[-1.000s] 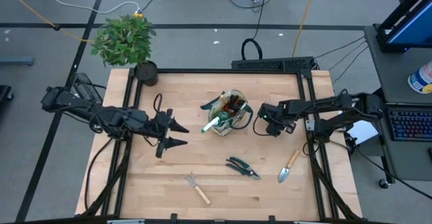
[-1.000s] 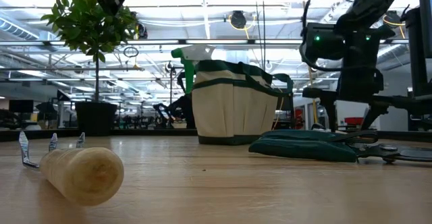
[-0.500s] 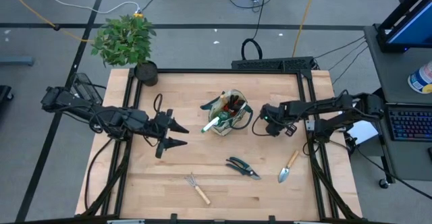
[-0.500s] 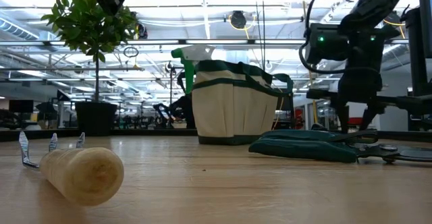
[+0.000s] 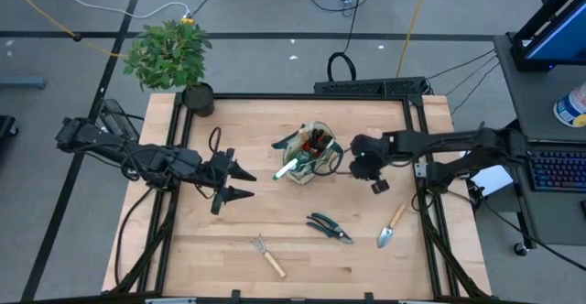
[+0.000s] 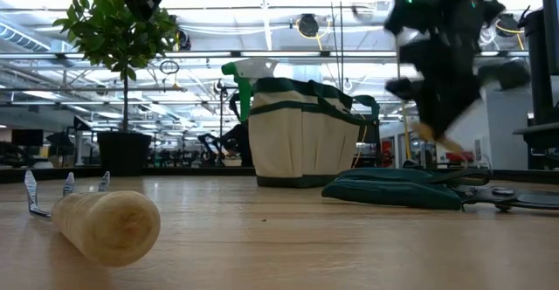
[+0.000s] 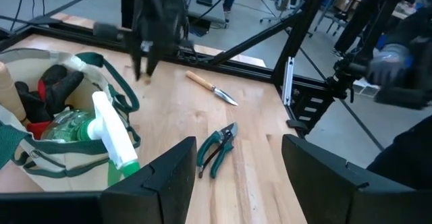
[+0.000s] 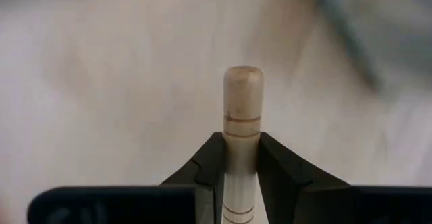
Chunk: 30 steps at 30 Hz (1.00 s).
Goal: Pick & Place Garden tools in Gardening bag
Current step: Put the right light brown hand rake into the light brown gardening bag
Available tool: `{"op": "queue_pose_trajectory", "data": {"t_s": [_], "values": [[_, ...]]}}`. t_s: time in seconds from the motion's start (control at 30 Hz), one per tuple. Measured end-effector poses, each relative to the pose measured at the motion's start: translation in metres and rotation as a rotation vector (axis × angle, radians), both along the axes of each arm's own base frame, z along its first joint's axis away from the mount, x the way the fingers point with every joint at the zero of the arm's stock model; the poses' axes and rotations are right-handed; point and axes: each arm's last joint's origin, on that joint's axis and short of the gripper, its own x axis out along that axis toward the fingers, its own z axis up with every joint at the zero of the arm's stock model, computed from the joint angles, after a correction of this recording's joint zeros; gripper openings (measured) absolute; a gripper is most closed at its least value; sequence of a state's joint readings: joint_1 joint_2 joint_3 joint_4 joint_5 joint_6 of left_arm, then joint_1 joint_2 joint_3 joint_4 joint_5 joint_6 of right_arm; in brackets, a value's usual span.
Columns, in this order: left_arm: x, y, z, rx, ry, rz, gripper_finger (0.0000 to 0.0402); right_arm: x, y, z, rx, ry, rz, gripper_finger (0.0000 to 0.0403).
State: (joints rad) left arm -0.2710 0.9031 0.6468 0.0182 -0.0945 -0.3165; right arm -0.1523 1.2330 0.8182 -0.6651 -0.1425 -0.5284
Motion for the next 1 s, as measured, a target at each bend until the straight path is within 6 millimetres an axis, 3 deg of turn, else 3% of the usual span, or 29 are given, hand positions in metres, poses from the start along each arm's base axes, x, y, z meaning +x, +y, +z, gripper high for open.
{"op": "queue_pose_trajectory", "data": {"t_s": [0.27,0.53,0.8,1.0], "values": [[0.000,0.000,0.000,-0.006,0.002,0.002,0.0225,0.012,0.013,0.060,0.595,-0.233,0.025,0.0054],[0.000,0.000,0.000,-0.003,0.001,0.001,0.0225,0.029,0.010,0.098,0.867,-0.506,0.138,0.0054],[0.000,0.000,0.000,0.004,0.000,0.000,0.0225,0.040,-0.005,0.142,0.810,-0.972,0.185,0.0054],[0.000,0.000,0.000,0.016,-0.003,-0.003,0.0225,0.045,-0.024,0.144,0.454,-1.219,-0.043,0.0054]]}}
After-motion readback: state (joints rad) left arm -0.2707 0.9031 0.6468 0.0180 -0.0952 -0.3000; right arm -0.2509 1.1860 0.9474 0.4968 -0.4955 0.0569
